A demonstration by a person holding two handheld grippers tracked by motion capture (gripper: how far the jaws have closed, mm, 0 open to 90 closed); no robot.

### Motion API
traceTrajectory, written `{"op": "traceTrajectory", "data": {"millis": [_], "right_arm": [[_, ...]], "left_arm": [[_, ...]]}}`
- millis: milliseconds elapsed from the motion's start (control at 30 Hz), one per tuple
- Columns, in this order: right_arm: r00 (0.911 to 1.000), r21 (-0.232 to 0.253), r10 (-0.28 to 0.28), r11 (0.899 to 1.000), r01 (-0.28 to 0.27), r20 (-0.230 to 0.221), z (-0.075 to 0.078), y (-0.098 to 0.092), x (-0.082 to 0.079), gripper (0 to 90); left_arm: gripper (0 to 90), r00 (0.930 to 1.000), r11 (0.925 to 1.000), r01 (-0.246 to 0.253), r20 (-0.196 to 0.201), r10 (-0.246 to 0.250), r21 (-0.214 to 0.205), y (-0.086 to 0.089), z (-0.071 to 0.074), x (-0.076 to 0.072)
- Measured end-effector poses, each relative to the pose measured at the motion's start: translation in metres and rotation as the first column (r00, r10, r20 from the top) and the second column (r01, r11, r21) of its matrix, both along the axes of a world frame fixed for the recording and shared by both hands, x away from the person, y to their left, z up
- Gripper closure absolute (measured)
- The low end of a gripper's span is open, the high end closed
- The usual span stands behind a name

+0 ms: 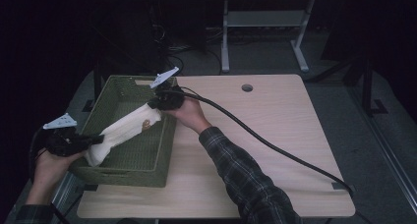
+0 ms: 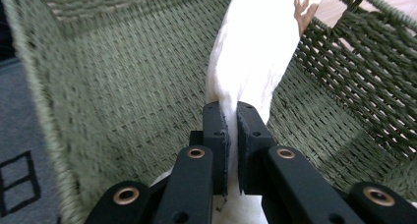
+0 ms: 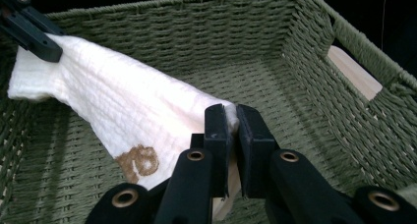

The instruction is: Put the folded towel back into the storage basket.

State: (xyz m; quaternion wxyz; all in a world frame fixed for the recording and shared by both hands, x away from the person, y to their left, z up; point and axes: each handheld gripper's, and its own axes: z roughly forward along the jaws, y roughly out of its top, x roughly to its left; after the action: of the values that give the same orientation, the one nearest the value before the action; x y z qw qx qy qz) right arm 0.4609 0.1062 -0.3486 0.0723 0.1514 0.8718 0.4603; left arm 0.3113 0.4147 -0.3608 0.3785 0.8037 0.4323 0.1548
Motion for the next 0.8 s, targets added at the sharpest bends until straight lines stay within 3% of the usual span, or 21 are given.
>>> {"op": "traceTrajectory", "data": {"millis": [133,300,600,800], "right_arm": [[0.9999,-0.011,-0.013,1.0,0.013,-0.004,-0.002,0.0,0.002,84.0],[0.9997,-0.011,-0.025,1.0,0.025,-0.005,-0.003,-0.001,0.007,84.1],[0.9981,-0.022,-0.056,0.998,0.055,-0.028,-0.013,0.0,0.02,84.1],[0.9961,-0.036,-0.081,0.996,0.08,-0.033,-0.014,0.005,0.033,84.1]], "left_arm": [[81.2,0.9999,0.9997,-0.005,0.012,0.004,0.022,-0.002,0.0,0.004],[66.9,0.9991,0.9984,-0.033,0.029,0.032,0.047,-0.004,0.001,0.005],[54.3,0.9969,0.9985,-0.054,0.058,0.053,0.01,-0.005,0.003,0.006],[50.0,0.9966,0.9987,-0.05,0.066,0.049,0.007,-0.007,0.006,0.005]]}}
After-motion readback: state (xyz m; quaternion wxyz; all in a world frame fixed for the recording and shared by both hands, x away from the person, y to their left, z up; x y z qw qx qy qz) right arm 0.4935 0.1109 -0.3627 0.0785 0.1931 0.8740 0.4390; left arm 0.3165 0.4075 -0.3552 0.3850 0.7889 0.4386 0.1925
